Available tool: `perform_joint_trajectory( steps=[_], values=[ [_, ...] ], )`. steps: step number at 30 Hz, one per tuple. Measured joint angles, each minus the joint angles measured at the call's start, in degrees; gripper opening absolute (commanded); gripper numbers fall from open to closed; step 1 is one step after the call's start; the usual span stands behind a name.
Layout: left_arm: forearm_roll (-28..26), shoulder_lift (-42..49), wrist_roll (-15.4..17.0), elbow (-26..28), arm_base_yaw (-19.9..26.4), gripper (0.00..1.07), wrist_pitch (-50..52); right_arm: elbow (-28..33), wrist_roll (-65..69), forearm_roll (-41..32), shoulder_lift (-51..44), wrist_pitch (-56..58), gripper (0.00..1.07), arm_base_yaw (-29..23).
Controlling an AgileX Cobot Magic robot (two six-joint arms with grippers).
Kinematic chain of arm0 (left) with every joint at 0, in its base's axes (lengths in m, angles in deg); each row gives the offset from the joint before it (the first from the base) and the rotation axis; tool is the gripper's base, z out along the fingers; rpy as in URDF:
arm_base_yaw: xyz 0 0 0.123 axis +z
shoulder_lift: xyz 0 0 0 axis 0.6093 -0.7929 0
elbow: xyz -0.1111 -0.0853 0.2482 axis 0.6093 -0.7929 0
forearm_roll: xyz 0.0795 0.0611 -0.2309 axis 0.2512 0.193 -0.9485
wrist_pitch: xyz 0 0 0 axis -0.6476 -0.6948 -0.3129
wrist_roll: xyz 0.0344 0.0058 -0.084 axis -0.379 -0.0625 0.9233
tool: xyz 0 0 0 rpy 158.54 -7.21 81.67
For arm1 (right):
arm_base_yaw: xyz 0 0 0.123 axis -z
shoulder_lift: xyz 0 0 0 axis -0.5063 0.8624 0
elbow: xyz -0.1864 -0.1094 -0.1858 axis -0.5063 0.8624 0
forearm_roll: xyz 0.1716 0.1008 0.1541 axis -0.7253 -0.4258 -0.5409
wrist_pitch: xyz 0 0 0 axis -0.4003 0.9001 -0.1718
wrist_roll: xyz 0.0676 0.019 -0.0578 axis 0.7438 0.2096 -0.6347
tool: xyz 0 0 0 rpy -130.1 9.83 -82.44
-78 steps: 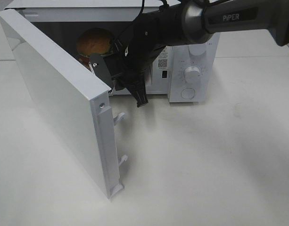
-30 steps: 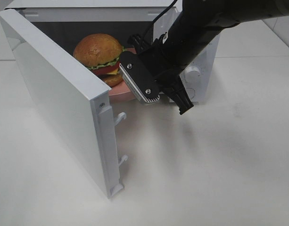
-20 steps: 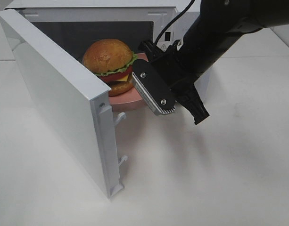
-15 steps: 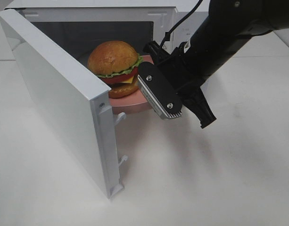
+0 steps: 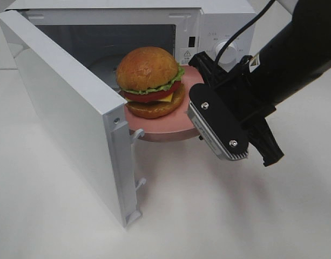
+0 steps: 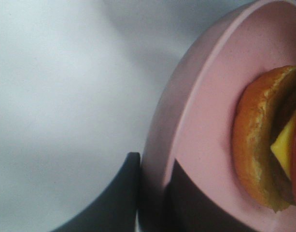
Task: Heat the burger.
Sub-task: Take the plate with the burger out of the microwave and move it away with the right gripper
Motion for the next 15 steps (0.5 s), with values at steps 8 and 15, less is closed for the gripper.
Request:
perform_joint_trajectory(
  steps=[8,15],
  values=[
    [0.0,0.0,0.0,0.0,0.0,0.98,0.0,5.0,1.4,0.5,-6.3,-0.1,0.00,0.0],
    [0.0,0.0,0.0,0.0,0.0,0.98,0.0,8.7,2.5,0.5,-11.6,0.0,0.00,0.0]
  ],
)
